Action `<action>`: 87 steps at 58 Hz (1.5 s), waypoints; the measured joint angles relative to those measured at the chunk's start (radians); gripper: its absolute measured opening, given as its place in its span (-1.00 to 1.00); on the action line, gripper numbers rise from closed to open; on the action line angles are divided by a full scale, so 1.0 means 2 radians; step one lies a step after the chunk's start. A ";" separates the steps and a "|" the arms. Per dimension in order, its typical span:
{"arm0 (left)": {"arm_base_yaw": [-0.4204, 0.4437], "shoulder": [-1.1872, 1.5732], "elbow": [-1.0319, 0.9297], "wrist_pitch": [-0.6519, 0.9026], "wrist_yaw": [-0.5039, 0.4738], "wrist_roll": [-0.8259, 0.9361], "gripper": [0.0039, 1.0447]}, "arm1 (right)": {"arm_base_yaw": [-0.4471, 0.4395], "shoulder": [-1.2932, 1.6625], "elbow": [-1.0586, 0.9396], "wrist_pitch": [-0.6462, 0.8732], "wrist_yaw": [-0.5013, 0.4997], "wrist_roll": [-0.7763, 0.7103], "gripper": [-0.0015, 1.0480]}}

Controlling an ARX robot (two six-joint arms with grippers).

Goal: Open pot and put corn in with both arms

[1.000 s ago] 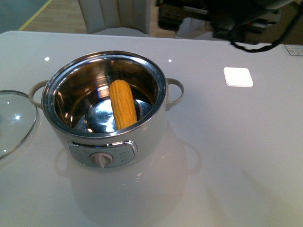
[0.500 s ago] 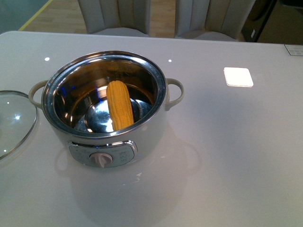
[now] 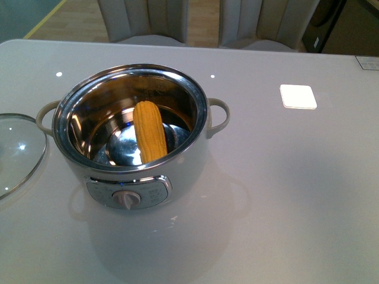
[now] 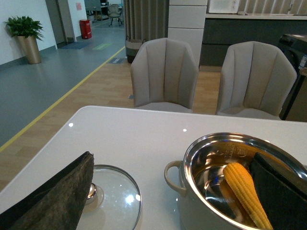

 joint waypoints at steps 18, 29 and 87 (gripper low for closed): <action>0.000 0.000 0.000 0.000 0.000 0.000 0.88 | -0.005 -0.172 -0.061 -0.091 -0.004 -0.006 -0.96; 0.000 0.000 0.000 0.000 0.000 0.000 0.88 | -0.005 -0.213 -0.077 -0.115 -0.004 -0.006 -0.96; 0.000 0.000 0.000 0.000 0.000 0.000 0.88 | -0.006 -0.405 -0.095 -0.279 -0.004 -0.006 -0.96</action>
